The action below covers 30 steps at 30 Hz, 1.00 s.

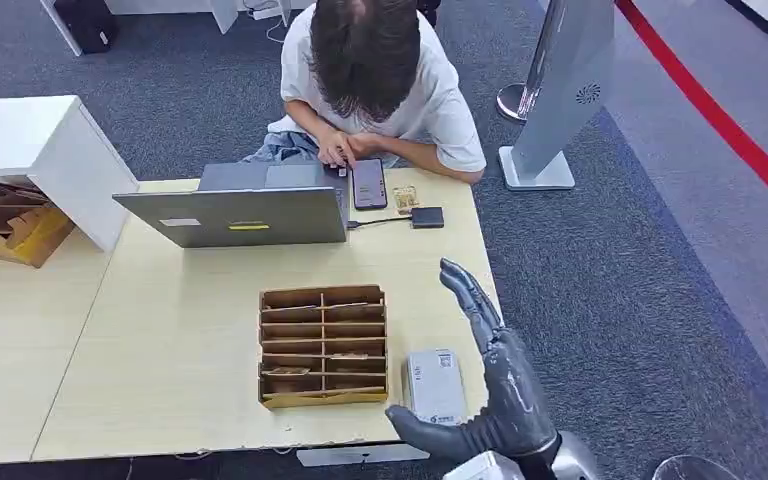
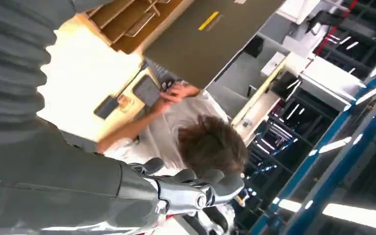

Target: Pass the card to the sensor for recognition and then transmit it.

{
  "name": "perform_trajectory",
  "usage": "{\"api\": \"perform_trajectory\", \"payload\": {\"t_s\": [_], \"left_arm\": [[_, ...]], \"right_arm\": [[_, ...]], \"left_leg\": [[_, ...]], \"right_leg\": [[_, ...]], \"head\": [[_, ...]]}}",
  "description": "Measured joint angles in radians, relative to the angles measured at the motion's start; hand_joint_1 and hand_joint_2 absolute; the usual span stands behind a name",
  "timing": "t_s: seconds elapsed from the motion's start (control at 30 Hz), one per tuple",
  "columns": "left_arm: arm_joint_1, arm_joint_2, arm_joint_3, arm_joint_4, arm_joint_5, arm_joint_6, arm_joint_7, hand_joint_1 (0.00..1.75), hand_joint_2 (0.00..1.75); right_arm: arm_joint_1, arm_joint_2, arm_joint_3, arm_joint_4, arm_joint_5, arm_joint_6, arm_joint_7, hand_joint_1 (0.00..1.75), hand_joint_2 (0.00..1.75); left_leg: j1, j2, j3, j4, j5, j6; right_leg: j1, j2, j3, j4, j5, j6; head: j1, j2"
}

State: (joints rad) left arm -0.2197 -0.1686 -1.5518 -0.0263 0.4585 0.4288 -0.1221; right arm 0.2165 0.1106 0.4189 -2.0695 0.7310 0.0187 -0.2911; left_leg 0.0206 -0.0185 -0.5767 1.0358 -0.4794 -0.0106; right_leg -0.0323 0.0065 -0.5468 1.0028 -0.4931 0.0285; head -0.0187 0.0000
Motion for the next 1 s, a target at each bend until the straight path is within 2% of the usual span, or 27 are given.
{"api": "perform_trajectory", "payload": {"t_s": [0.33,0.63,1.0], "left_arm": [[-0.014,-0.001,0.0,0.0,-0.055,-0.028,0.006,0.0,0.0],[-0.025,-0.005,0.0,0.0,-0.081,-0.041,0.015,0.0,0.0],[-0.045,-0.005,0.0,-0.005,-0.159,-0.075,0.057,0.0,0.0]], "right_arm": [[-0.089,-0.008,0.103,0.058,0.181,-0.031,0.05,0.0,1.75],[-0.145,-0.016,0.164,0.121,0.236,-0.043,0.077,0.0,1.75],[-0.263,-0.036,0.279,0.33,0.429,-0.09,0.176,0.0,1.75]], "left_leg": [[0.0,0.0,0.0,0.0,0.0,0.0],[0.0,0.0,0.0,0.0,0.0,0.0],[0.0,0.0,0.0,0.0,0.001,-0.001]], "right_leg": [[0.0,0.0,0.0,0.0,0.0,0.0],[0.0,0.0,0.0,0.0,0.0,0.0],[0.0,0.0,0.0,0.0,0.0,0.0]], "head": [[0.0,0.0],[0.0,0.0],[0.0,0.0]]}}
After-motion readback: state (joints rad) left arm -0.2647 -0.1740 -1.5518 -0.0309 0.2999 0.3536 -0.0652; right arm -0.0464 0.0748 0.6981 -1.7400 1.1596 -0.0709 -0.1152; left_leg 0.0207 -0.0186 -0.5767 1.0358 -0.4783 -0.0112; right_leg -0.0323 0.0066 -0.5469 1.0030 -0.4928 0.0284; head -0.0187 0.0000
